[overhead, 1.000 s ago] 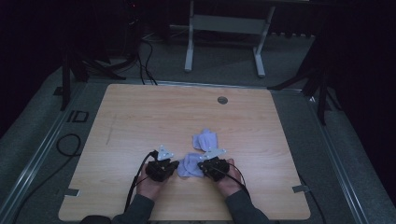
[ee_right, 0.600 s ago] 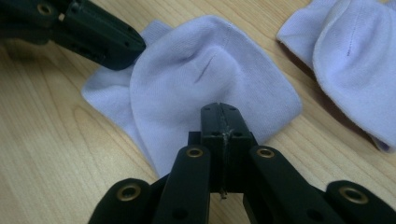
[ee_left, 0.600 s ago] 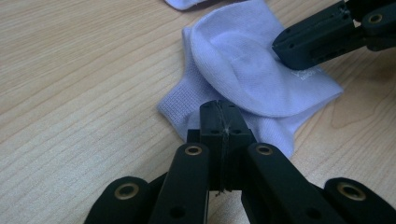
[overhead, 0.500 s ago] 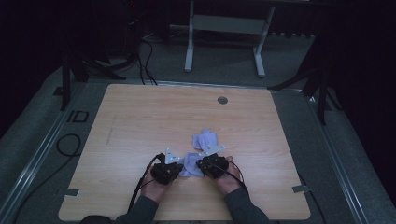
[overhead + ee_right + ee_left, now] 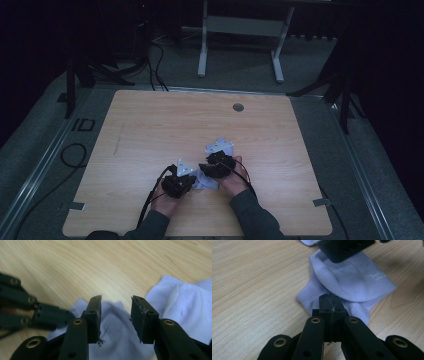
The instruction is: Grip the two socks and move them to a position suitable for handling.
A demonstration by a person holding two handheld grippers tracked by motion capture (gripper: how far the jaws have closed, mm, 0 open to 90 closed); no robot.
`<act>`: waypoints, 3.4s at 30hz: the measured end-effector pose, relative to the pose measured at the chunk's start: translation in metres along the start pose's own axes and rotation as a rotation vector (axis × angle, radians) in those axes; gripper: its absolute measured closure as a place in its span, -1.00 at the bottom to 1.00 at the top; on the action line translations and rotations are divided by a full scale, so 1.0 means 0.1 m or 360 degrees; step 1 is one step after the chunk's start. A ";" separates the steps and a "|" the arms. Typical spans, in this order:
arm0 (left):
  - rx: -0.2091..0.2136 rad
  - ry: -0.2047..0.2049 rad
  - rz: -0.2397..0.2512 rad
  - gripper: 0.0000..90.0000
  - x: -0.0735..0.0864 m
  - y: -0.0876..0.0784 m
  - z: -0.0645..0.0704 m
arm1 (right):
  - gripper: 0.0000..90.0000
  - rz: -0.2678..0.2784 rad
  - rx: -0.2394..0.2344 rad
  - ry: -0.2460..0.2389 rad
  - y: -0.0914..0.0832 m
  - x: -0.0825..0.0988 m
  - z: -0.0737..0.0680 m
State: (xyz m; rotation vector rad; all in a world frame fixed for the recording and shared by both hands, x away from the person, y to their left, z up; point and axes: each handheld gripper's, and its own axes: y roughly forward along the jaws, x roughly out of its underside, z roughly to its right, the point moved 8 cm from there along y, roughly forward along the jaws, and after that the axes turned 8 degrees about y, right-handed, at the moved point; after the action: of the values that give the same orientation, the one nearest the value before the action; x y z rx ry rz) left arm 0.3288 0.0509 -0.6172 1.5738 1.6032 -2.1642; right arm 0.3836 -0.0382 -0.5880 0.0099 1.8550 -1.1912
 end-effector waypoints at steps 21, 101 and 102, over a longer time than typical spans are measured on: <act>-0.0015 -0.0018 -0.0005 0.99 0.00 0.00 0.01 | 0.91 -0.0065 -0.0063 0.0009 0.16 0.01 -0.06; -0.0012 -0.0098 -0.0027 0.99 0.09 -0.10 0.02 | 0.88 0.0008 0.0135 0.0023 -0.72 0.51 0.47; -0.0013 -0.0096 -0.0024 0.99 0.09 -0.10 0.01 | 0.88 0.0012 0.0145 -0.0020 -0.64 0.32 0.45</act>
State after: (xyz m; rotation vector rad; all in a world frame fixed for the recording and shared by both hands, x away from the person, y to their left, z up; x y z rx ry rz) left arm 0.3185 0.0590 -0.6169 1.4838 1.6100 -2.1872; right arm 0.3664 -0.1186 -0.5696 0.0599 1.7866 -1.2672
